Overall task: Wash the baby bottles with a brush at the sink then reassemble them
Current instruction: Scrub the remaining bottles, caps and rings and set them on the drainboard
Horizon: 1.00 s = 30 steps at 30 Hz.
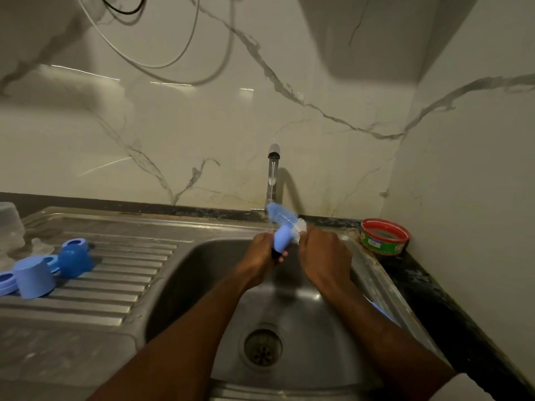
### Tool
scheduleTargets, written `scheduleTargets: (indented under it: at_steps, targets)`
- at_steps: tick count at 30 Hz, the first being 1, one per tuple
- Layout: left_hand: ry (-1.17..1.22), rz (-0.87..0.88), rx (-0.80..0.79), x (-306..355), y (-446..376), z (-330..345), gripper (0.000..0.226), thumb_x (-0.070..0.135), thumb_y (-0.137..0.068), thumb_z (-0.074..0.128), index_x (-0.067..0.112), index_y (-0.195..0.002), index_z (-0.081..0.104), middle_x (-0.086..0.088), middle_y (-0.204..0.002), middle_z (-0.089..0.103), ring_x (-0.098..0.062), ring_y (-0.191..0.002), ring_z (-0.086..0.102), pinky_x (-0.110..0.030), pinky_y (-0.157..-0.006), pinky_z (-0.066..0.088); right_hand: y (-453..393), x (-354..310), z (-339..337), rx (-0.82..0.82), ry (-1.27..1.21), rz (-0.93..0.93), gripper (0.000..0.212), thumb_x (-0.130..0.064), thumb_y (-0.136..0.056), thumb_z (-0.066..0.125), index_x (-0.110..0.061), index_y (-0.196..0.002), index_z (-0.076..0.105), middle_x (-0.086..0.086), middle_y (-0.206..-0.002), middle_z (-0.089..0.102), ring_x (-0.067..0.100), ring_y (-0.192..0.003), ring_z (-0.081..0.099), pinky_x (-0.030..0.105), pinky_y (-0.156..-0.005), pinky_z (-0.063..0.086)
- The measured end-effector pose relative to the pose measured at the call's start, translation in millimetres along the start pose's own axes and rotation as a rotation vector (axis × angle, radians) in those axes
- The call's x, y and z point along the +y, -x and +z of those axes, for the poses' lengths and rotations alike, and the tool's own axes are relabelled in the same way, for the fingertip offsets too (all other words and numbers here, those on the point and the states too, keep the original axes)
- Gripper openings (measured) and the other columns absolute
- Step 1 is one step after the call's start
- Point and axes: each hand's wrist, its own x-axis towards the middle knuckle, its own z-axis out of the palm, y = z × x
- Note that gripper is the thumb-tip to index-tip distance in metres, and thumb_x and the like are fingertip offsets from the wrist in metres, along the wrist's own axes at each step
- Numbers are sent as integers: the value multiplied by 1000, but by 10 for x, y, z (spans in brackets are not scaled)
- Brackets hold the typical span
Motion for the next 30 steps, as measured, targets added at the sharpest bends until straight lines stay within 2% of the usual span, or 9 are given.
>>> scheduleTargets:
  at_steps: [3,8,12,14,16,19,23,26,30]
  targets:
    - [130,125,-36,-42,27,32,14,15,-101,58,5,-111,62,-2,-84,59,-11,-71,54,-9,-56,43,-49,46,2,13,2,29,34,-39,-104,49,-20,-130,61,6,-122,68,24,-108,66,32,-82,47]
    - [381,-6,172,-167,1,-109,23,16,-105,49,11,-84,57,-3,-69,56,-12,-59,50,-18,-50,43,85,50,44,3,-21,-45,30,-41,-102,51,-22,-123,62,4,-111,70,24,-99,67,31,-70,43]
    - [71,44,-56,-78,-13,10,13,19,-102,59,8,-107,62,0,-78,58,-10,-68,55,-10,-52,45,14,-88,8,-73,-31,16,34,-38,-104,51,-19,-130,59,8,-123,67,25,-109,65,35,-87,50]
    - [29,31,-136,-6,-27,103,18,23,-100,62,7,-109,64,-3,-82,64,-16,-75,61,-21,-68,55,-47,-123,-60,-114,-5,53,38,-37,-103,53,-17,-135,56,10,-130,64,27,-117,62,36,-94,48]
    - [155,25,-73,-1,-64,100,22,26,-101,61,6,-109,67,-6,-86,66,-18,-77,62,-22,-72,55,-44,-119,-122,-102,21,65,38,-37,-104,51,-17,-136,56,10,-132,63,28,-118,61,35,-91,47]
    - [355,11,89,-39,-40,-11,15,28,-101,60,15,-95,64,-3,-79,61,-16,-72,57,-16,-58,47,89,-54,-122,-18,57,-22,33,-38,-105,48,-21,-131,58,7,-121,67,26,-108,66,31,-73,39]
    - [513,-2,29,-36,55,-15,29,32,-104,55,6,-110,66,-7,-81,65,-14,-67,59,-21,-56,48,70,-75,-100,-56,28,-20,31,-37,-104,49,-21,-130,58,7,-123,67,26,-109,65,32,-77,43]
    - [359,73,-68,-54,95,37,31,24,-106,52,0,-124,61,-6,-84,65,-1,-58,62,-12,-51,47,-31,-81,-139,-34,38,-1,34,-33,-103,53,-19,-134,56,8,-127,66,26,-113,64,34,-87,50]
    - [673,3,41,-62,121,-33,30,24,-106,50,2,-122,61,-12,-87,66,-14,-67,58,-24,-60,49,-2,7,-127,75,62,-120,26,-37,-104,47,-24,-124,58,3,-114,70,24,-99,69,32,-70,44]
